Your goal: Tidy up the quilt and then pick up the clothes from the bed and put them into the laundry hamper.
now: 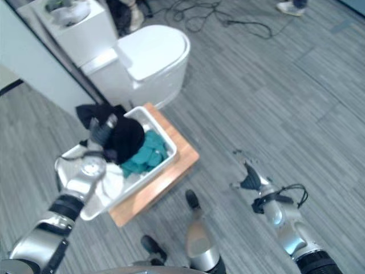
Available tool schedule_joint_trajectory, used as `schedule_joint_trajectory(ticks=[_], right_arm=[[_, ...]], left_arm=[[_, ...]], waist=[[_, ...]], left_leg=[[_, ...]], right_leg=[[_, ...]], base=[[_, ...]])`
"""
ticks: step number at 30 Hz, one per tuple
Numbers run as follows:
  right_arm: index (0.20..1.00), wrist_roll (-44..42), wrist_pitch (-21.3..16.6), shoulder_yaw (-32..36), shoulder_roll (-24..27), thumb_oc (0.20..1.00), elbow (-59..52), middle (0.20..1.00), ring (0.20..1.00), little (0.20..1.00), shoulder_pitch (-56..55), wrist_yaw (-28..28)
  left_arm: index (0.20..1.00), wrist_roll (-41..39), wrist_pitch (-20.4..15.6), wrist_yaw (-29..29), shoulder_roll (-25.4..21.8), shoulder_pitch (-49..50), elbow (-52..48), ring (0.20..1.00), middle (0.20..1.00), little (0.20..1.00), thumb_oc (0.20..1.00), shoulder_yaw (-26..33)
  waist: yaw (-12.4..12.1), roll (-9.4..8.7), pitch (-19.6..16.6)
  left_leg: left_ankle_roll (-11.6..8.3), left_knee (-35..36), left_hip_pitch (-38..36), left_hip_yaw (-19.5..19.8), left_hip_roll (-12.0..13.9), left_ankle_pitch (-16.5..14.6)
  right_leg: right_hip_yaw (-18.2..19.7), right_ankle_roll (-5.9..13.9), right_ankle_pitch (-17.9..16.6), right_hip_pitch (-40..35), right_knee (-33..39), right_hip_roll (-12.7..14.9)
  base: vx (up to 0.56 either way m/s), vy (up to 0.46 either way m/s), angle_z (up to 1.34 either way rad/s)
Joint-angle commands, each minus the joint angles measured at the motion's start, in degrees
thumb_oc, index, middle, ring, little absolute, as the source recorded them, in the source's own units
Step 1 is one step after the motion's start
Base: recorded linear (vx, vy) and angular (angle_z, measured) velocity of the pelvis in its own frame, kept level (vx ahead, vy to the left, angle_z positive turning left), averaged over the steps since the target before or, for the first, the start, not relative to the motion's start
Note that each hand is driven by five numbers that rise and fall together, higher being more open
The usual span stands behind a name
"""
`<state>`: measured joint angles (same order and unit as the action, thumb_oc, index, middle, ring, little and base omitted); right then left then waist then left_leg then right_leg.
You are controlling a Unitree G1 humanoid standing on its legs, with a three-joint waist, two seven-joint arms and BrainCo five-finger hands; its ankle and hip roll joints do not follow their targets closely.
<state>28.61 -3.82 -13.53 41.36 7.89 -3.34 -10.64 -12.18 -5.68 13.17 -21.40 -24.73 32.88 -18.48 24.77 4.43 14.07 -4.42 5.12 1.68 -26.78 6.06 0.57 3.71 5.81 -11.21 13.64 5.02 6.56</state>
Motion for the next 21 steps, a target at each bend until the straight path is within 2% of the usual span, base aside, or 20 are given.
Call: schedule_joint_trajectory(ticks=[1, 6, 9, 13, 14, 15, 16, 18, 21], right_arm=[[1.0, -0.28, 0.12, -0.69, 0.52, 1.0, 1.72, 1.0, 1.0, 1.0, 6.14, -0.38], [1.0, -1.5, -0.66, -2.72, 0.67, 1.0, 2.46, 1.0, 1.0, 1.0, 6.92, 0.97], [1.0, -1.64, -1.21, -2.76, 1.56, 1.0, 2.47, 1.0, 1.0, 1.0, 6.15, 1.75], [1.0, -1.55, -2.23, -2.72, 0.79, 1.0, 3.09, 1.0, 1.0, 1.0, 4.56, 2.12], [1.0, -1.55, -2.23, -2.73, 0.8, 1.0, 3.11, 1.0, 1.0, 1.0, 4.52, 2.11], [1.0, -2.01, -2.66, -2.34, 0.59, 1.0, 3.63, 1.0, 1.0, 1.0, 4.11, 2.23], [1.0, -2.51, -2.65, -2.04, 0.08, 1.0, 4.84, 1.0, 1.0, 1.0, 3.75, 2.07], [1.0, -2.87, -2.48, -1.63, -0.35, 1.0, 5.91, 1.0, 1.0, 1.0, 3.48, 2.01], [1.0, -6.06, -1.42, 0.03, -3.24, 1.0, 11.35, 1.0, 1.0, 1.0, 2.52, 1.66]], left_arm=[[1.0, -7.02, -1.6, -3.97, -0.05, -4.19, 1.39, 1.0, 1.0, 1.0, 1.0, 1.16], [1.0, -11.53, -2.68, -6.68, 0.37, -0.38, -2.14, 1.0, 1.0, 1.0, 1.0, 0.91], [1.0, -13.08, -3.76, -8.36, -2.54, 3.06, -7.4, 1.0, 1.0, 1.0, 1.0, 1.84], [1.0, -8.26, -5.33, -5.88, -6.76, 5.98, -13.81, 1.0, 1.0, 1.0, 1.0, 5.92], [1.0, -8.26, -5.32, -5.88, -6.74, 6.03, -13.84, 1.0, 1.0, 1.0, 1.0, 5.9], [1.0, -6.14, -5.81, -4.04, -9.29, 6.88, -14.58, 1.0, 1.0, 1.0, 1.0, 8.64], [1.0, -4.49, -6.27, -2.15, -10.99, 7.5, -13.64, 1.0, 1.0, 1.0, 1.0, 10.82], [1.0, -3.68, -6.5, -1.67, -12.21, 8.36, -13.12, 1.0, 1.0, 1.0, 1.0, 12.05], [1.0, -2.82, -5.51, -2.62, -13.9, 13.47, -9.1, 1.0, 1.0, 1.0, 1.0, 14.87]], waist=[[-0.61, 0.57, 1.97], [-1.14, 1.05, 2.04], [-2.06, 1.22, 1.21], [-4.53, 0.53, -0.19], [-4.47, 0.52, -0.13], [-6.01, 0.13, -0.64], [-7.05, -0.31, -1.13], [-7.54, -0.5, -1.25], [-8.52, -0.94, -1.72]], left_leg=[[-5.19, -0.12, -3.76, 1.07, 5.85, 1.29], [-5.28, -0.12, -5.47, 1.55, 5.91, 1.14], [-5.4, -0.12, -7.03, 1.85, 6.05, 0.89], [-5.52, -0.12, -8.72, 3.0, 6.36, 0.97], [-5.5, -0.12, -8.97, 3.05, 6.3, 0.66], [-5.6, -0.12, -9.71, 3.68, 6.36, 0.52], [-5.67, -0.12, -10.3, 4.17, 6.45, 0.46], [-5.69, -0.12, -10.58, 4.49, 6.52, 0.43], [-5.67, -0.12, -11.2, 4.87, 6.65, 0.65]], right_leg=[[-2.36, 5.25, 8.96, -3.49, -0.7, 2.54], [-3.09, 4.65, 9.63, -5.54, -0.7, 2.53], [-3.83, 4.38, 10.17, -7.88, -0.69, 2.47], [-5.19, 3.86, 10.77, -10.98, -0.55, 2.38], [-5.26, 3.98, 11.09, -11.22, -0.63, 2.46], [-5.98, 3.87, 11.42, -12.6, -0.64, 2.43], [-6.6, 3.77, 11.76, -13.83, -0.6, 2.41], [-6.91, 3.73, 11.92, -14.31, -0.61, 2.39], [-7.39, 3.66, 11.81, -15.39, -0.63, 2.43]], base=[[0.0, 0.0, 0.0], [0.04, 0.008, 0.06], [0.06, -0.014, 0.1], [0.04, -0.047, 0.15], [0.04, -0.045, 0.24], [0.03, -0.052, 0.25], [0.0, -0.068, 0.26], [-0.01, -0.027, 0.2], [0.0, 0.011, 0.15]])
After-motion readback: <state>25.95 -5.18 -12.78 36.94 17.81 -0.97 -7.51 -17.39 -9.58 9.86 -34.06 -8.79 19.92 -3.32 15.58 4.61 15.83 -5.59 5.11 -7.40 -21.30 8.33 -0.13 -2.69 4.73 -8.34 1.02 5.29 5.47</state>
